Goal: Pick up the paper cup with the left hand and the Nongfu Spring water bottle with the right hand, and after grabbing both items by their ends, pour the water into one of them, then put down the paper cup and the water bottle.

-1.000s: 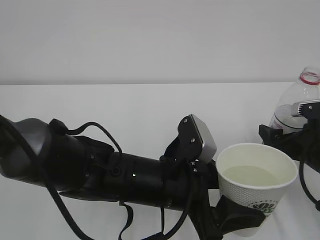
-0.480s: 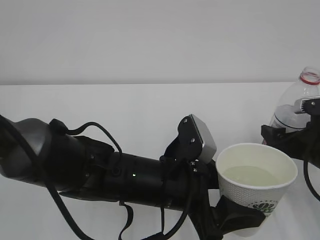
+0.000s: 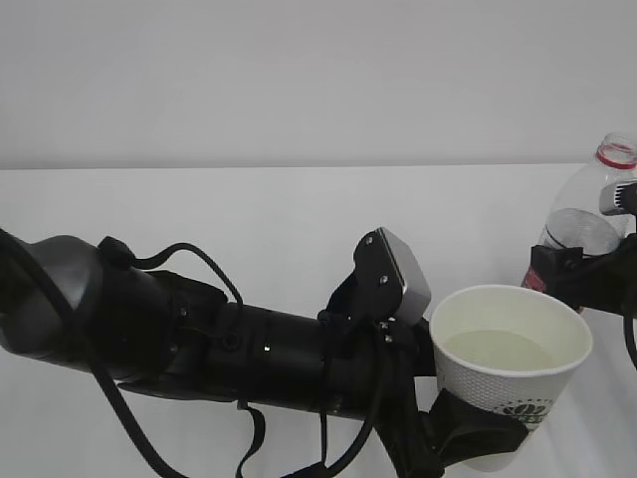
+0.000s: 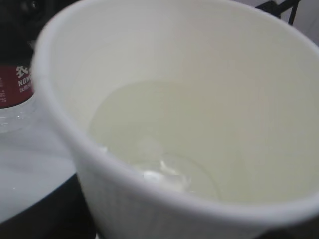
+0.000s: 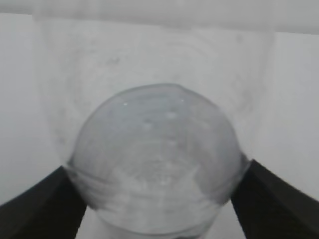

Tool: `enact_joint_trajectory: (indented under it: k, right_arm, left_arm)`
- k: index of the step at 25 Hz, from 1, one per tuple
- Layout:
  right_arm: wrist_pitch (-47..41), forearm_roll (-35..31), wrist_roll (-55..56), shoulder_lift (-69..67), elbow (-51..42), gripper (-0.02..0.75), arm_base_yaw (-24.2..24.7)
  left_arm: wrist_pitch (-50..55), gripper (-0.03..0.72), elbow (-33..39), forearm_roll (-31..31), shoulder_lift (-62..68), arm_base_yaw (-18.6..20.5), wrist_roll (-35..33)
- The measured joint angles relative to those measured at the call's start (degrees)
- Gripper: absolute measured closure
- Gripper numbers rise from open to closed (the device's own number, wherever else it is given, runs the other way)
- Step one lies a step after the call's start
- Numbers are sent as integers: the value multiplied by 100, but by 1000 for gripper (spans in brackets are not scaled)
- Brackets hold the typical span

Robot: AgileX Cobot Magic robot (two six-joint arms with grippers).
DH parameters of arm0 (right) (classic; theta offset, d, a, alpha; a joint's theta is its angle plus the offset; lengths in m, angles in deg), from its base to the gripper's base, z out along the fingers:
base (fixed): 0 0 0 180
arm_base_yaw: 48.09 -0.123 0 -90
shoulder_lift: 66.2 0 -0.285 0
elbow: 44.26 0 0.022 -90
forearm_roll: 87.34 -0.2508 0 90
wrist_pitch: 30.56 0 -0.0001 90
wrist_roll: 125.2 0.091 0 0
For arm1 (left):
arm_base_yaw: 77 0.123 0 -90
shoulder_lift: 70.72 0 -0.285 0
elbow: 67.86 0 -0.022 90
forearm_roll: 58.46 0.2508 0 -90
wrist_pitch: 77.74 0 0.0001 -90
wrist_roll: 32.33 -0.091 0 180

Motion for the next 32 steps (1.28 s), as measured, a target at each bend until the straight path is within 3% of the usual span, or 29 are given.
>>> enact_joint_trajectory:
  k: [15,24,32]
  right_arm:
    - [-1592,59,12,1326,-13,77,0]
    - [-3147,102,12,2766,-47,77,0]
    - [-3432,148,12,3731,-47,88,0]
  left_arm:
    - [0,171,0,-13,0,0,0]
    - [-171,171,0,-13,0,0,0]
    - [-194,179,0,-13,0,0,0]
